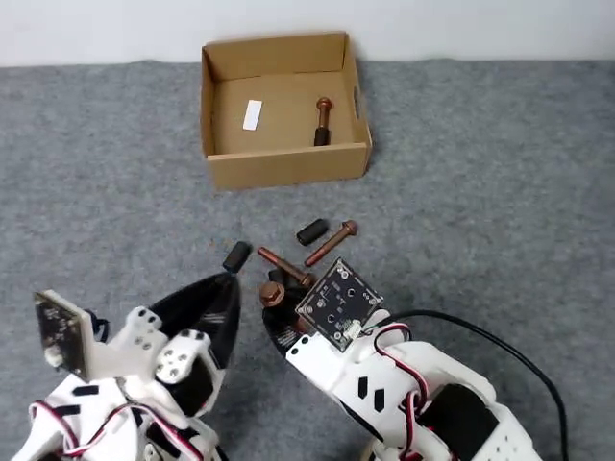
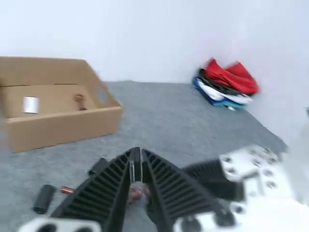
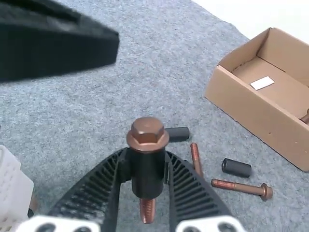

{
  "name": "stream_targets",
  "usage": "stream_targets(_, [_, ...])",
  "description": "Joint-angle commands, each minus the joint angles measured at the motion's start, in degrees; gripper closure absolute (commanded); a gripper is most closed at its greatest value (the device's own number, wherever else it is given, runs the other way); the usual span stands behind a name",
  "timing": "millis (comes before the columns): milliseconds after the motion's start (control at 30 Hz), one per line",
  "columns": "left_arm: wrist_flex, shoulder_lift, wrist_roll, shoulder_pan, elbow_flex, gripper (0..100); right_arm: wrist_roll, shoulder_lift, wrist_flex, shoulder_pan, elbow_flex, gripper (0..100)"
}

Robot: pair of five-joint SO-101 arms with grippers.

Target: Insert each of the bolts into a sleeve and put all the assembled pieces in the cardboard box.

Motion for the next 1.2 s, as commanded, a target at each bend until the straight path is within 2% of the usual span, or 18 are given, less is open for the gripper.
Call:
stream_targets(0, [-0.18,0.09,-5.45,-8.09,-1.36,100,-0.18,-0.57,-0.92,2.24,-3.96,99.1])
stream_targets(167, [0.09,0.09,-16.88,-21.19,4.09,100,-7.91,-0.04,-0.84,12.88,-4.04,99.1])
stream_targets(267, [-0.26,0.09,-21.63,-29.89,10.59,100,-9.05,0.57,-0.04,19.38,-3.96,99.1])
stream_targets(367, [-0.62,0.09,-26.29,-34.81,18.59,100,-9.14,4.44,0.84,23.34,-6.15,99.1])
stream_targets(467, [-3.08,0.0,-29.89,-36.48,28.09,100,-9.14,11.56,0.31,24.57,-12.13,99.1])
stream_targets(600, [-10.2,0.0,-30.51,-36.66,38.11,100,-9.14,25.01,0.22,24.75,-22.24,99.1])
stream_targets(833, [-21.27,0.0,-30.51,-36.48,46.81,100,-8.79,47.96,-6.73,27.03,-40.97,99.1])
stream_targets(933, [-22.95,0.0,-30.51,-36.48,50.07,100,-8.0,57.45,-11.21,28.53,-48.7,99.1])
stream_targets(1167, [-23.12,0.0,-29.98,-36.57,51.56,100,2.11,78.55,-22.99,28.62,-63.56,99.0])
